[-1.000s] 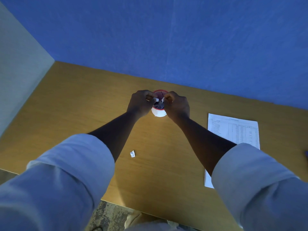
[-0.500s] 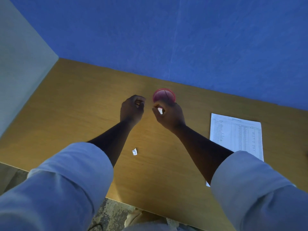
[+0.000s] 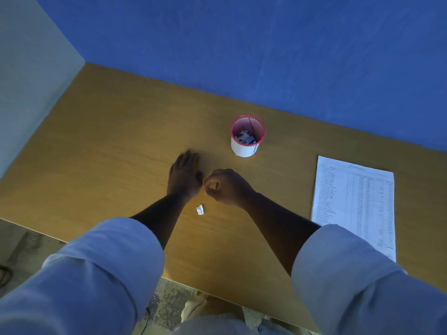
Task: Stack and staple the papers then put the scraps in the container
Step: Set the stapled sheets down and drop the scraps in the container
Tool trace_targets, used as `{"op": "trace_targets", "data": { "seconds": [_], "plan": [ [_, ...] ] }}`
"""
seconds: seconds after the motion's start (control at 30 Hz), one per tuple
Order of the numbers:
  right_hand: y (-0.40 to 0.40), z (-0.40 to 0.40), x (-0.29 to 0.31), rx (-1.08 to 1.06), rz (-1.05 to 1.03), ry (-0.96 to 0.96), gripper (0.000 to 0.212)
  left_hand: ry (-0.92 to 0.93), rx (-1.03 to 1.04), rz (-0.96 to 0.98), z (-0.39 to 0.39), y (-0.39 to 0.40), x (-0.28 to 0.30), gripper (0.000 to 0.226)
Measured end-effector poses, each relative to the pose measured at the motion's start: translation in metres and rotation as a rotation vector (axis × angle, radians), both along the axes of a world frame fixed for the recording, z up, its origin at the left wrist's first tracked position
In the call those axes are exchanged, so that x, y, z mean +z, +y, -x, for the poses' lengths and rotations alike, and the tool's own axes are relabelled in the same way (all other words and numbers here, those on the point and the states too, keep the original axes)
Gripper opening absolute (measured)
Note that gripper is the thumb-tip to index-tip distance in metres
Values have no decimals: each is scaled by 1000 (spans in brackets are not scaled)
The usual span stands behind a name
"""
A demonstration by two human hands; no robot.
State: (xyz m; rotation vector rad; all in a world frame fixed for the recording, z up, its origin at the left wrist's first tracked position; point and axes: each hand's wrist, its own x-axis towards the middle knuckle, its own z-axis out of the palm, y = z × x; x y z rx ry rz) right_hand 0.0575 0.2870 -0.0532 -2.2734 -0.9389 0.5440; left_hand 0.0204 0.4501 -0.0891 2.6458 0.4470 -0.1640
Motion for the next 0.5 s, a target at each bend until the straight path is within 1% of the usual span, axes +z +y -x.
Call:
{"op": "trace_targets", "data": {
  "seconds": [0.17, 0.27, 0.37, 0.5],
  "plan": [
    [11, 12, -5, 91, 131, 95, 32, -42, -35, -44, 8, 4, -7, 58],
    [16, 16, -6, 114, 169, 104, 37, -62, -38, -47, 9, 5, -10, 56],
    [18, 18, -6, 133, 202, 87, 37, -82, -40, -45, 11, 5, -14, 56],
    [18, 19, -5, 151, 212, 78, 31, -85, -42, -55, 13, 4, -18, 55]
  ]
}}
